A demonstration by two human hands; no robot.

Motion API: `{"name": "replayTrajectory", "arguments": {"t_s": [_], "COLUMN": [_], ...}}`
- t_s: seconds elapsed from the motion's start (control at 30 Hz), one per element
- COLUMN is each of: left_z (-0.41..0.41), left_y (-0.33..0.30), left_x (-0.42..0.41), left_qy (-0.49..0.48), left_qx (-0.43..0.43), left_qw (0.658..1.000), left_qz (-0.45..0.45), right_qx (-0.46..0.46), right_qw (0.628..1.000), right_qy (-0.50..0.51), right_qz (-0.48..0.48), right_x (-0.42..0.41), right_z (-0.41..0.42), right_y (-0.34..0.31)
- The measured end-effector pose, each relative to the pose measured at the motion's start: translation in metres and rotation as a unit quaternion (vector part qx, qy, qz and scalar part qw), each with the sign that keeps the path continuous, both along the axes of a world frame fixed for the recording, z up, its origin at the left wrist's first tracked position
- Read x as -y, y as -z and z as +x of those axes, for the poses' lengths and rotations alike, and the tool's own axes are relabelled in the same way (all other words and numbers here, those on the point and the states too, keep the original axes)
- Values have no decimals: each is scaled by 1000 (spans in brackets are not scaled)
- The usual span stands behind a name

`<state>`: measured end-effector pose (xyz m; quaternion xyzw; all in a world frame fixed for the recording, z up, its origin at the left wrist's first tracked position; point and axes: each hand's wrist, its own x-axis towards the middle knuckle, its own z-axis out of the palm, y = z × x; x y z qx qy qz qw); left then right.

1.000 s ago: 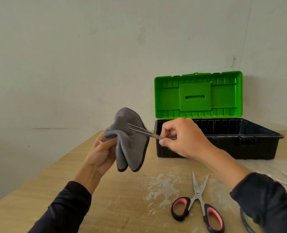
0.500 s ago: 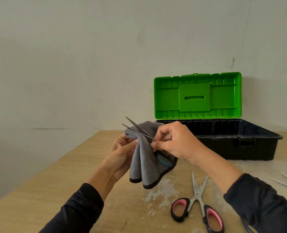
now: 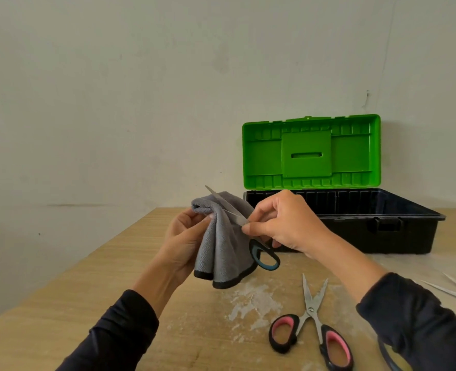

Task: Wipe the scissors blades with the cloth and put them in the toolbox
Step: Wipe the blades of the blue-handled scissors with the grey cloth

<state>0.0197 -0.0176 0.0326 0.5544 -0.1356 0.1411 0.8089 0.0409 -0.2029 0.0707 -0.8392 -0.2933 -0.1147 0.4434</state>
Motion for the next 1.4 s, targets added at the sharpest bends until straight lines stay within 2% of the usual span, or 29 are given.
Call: {"name": "replayTrajectory", "arguments": {"t_s": [0.17,0.37,0.57,0.93,1.2,1.3,1.4], "left_z": [-2,0,0,-3,-5,-5,-7], "left_y": [-3,-2,-2,-4,-4,-3,-1], "left_x": [-1,-4,-6,-7,-4,4,16], "left_qy": [10,30,40,60,65,51,23], "left_qx": [8,5,17,9,-14,-33,-41], "left_qw": [1000,998,998,996,997,998,999], "left_qz": [9,48,42,63,28,-11,-7], "right_qx": [-14,-62,-32,-149,-140,-135,-118], "right_qw": [1000,998,997,981,986,988,992], "right_qy": [-14,-22,-47,-110,-83,-70,-46], "right_qz": [21,-11,-58,-52,-43,-19,6], "right_x": [2,6,7,15,14,11,3], "right_z": [-1,-2,-3,-4,-4,-5,-6], "right_y": [-6,-11,-14,-16,-15,-13,-10]}}
